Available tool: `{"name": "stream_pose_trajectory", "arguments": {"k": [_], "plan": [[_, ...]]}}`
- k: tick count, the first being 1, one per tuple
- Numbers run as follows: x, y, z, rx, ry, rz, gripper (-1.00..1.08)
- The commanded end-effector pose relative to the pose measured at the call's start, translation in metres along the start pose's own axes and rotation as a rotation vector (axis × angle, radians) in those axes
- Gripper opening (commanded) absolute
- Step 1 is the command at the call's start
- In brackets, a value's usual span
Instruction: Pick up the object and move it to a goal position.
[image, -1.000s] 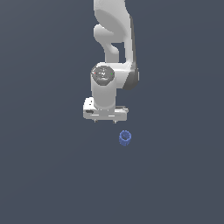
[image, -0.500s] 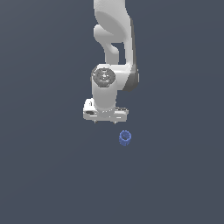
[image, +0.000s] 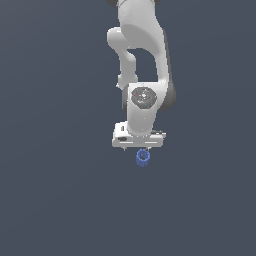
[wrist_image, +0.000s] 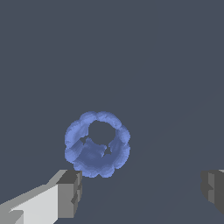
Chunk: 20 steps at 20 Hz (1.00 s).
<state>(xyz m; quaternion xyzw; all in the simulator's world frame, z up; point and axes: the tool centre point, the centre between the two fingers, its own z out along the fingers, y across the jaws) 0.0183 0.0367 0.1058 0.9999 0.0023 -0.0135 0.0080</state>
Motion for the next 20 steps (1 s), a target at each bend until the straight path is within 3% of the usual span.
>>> {"name": "stream_pose_trajectory", "arguments": {"k": [1, 5, 11, 20], "plan": [[0.008, -0.017, 0.003, 0.008, 0.014, -0.011, 1.00], [0.014, -0.031, 0.005, 0.015, 0.026, -0.021, 1.00], [0.013, -0.032, 0.009, 0.015, 0.024, -0.022, 1.00], [0.014, -0.034, 0.050, 0.016, 0.027, -0.022, 1.00]]}}
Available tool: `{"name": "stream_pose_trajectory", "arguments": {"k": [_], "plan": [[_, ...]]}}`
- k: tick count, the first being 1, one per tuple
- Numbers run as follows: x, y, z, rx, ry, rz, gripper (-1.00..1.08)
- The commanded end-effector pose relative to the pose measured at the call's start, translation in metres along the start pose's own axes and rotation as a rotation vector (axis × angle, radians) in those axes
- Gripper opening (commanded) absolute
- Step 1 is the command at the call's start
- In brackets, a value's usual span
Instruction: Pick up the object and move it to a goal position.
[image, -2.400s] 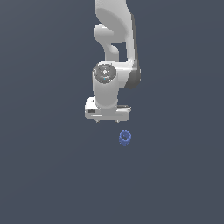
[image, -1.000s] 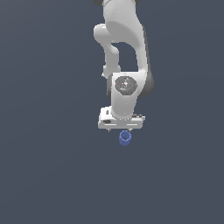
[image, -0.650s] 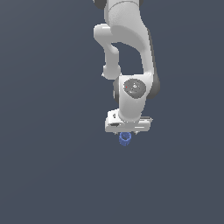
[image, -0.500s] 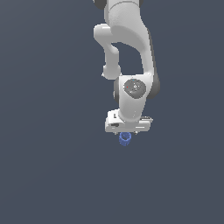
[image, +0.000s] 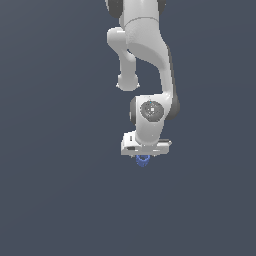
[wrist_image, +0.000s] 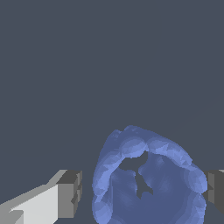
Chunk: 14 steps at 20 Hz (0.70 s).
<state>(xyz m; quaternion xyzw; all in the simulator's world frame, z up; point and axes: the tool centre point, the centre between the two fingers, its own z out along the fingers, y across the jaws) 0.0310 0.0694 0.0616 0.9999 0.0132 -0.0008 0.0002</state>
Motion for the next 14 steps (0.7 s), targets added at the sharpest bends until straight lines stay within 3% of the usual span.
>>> {"name": "stream_pose_trajectory", "arguments": {"k": [1, 5, 6, 14], "plan": [[0.0004, -0.0003, 0.0089, 0.000, 0.002, 0.000, 1.00], [0.0017, -0.0005, 0.0121, 0.000, 0.002, 0.000, 1.00], [0.0017, -0.0005, 0.0121, 0.000, 0.002, 0.000, -1.00], [0.0017, -0.0005, 0.0121, 0.000, 0.002, 0.000, -1.00]]}}
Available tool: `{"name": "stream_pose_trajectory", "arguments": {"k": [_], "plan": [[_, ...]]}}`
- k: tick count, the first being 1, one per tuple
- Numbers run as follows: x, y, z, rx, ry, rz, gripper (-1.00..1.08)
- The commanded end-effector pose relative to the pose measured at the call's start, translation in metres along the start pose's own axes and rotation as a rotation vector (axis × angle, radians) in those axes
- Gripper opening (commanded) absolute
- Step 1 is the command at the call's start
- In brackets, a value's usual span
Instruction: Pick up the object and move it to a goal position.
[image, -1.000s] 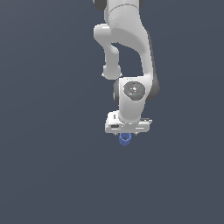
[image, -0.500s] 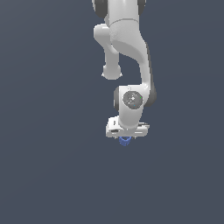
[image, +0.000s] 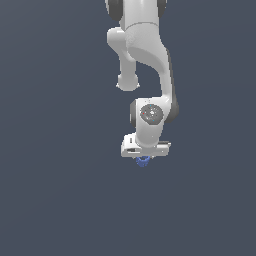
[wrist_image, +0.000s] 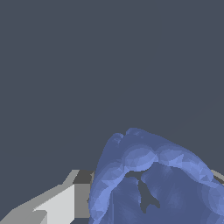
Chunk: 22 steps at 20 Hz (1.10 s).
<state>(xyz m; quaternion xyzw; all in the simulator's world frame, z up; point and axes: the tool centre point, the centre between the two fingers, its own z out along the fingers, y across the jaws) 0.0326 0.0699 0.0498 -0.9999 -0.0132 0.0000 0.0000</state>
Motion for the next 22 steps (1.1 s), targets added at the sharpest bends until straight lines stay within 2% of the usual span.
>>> {"name": "stream_pose_trajectory", "arguments": {"k": [1, 12, 22], "plan": [[0.000, 0.000, 0.000, 0.000, 0.000, 0.000, -1.00], [-0.014, -0.014, -0.019, 0.000, 0.001, 0.000, -1.00], [-0.058, -0.059, -0.078, 0.000, 0.000, 0.000, -1.00]]}}
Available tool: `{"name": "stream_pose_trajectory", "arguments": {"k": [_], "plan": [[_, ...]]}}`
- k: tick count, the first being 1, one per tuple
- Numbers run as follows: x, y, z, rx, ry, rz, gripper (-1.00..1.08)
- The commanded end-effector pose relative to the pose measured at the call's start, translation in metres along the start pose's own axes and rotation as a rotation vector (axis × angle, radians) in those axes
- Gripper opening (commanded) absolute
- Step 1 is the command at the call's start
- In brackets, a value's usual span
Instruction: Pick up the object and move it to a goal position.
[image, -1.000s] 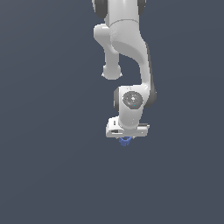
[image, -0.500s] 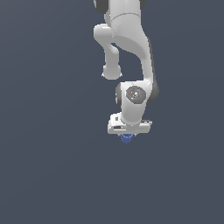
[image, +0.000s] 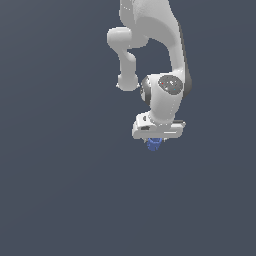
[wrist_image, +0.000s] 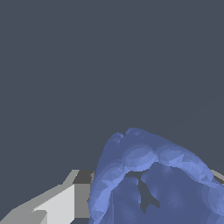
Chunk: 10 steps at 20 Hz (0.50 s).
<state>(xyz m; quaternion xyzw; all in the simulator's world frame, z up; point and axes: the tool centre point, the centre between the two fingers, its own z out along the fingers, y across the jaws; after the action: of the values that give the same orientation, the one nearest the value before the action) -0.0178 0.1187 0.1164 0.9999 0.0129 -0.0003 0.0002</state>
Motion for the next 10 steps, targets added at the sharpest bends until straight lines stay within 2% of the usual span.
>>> {"name": "stream_pose_trajectory", "arguments": {"k": [1, 10], "plan": [[-0.014, -0.015, -0.020, 0.000, 0.001, -0.001, -1.00], [-0.060, -0.064, -0.085, -0.001, 0.001, -0.001, -1.00]]}}
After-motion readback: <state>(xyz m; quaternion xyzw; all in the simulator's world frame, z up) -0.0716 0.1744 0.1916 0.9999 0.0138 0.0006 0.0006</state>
